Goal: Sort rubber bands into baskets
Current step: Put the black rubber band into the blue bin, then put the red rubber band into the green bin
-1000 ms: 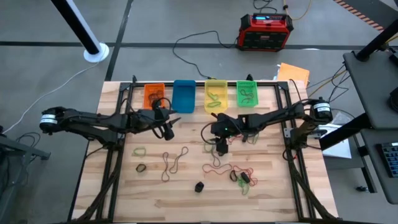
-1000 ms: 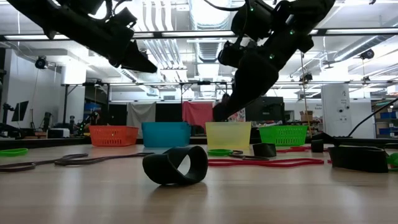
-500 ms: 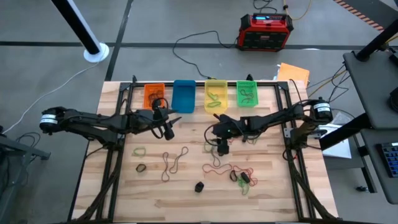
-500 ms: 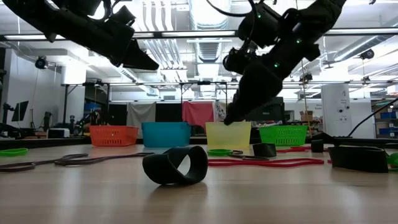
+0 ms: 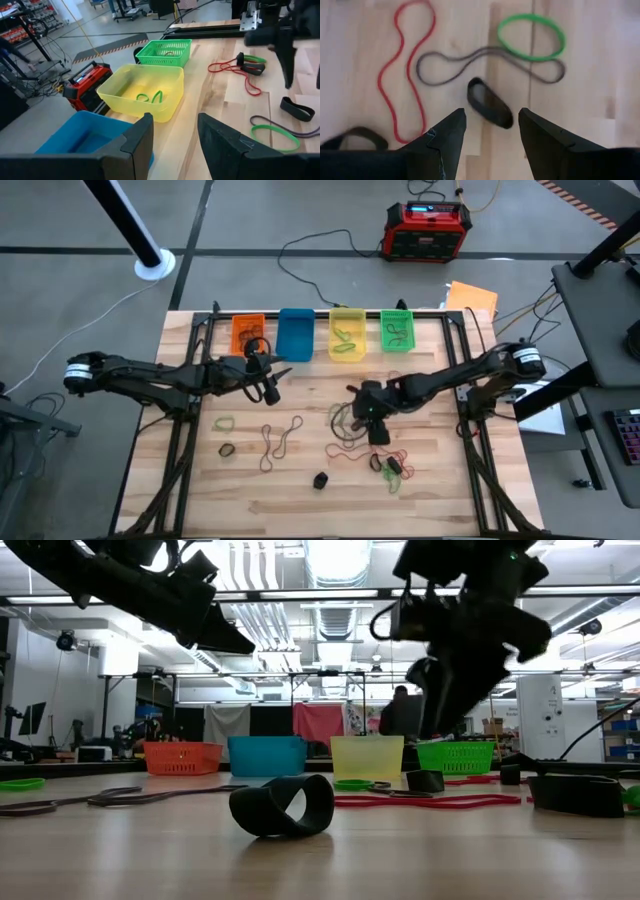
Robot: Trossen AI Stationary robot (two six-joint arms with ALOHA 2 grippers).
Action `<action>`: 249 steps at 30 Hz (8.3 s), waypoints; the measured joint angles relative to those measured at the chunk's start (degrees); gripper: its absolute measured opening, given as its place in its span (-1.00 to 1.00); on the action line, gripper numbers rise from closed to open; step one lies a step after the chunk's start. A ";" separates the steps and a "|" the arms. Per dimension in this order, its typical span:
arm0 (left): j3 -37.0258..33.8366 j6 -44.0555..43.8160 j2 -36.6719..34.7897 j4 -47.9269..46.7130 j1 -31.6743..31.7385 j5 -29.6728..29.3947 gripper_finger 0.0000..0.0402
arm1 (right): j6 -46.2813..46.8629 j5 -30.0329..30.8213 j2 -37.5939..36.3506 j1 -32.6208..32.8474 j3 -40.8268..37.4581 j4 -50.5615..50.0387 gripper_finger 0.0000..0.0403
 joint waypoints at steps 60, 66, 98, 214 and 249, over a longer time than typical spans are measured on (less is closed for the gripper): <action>5.41 13.87 -0.61 4.88 3.63 9.87 -0.31 | -18.99 -4.75 -14.08 -21.44 -6.93 42.46 -0.94; 5.53 12.27 4.60 11.37 6.40 12.40 -0.31 | -15.62 -4.96 -7.47 -21.40 -7.08 49.01 -0.94; 5.75 15.52 22.20 35.60 8.83 26.16 0.03 | -6.63 -6.52 -2.87 -20.87 -7.03 56.31 -0.94; 14.00 4.72 1.63 -21.90 8.31 10.11 -0.33 | 26.04 1.71 -6.34 -20.41 4.47 -24.38 0.02; 5.19 11.86 -9.90 -5.55 6.51 10.11 -0.33 | 31.96 5.59 -5.16 -24.50 -1.75 -29.76 -0.06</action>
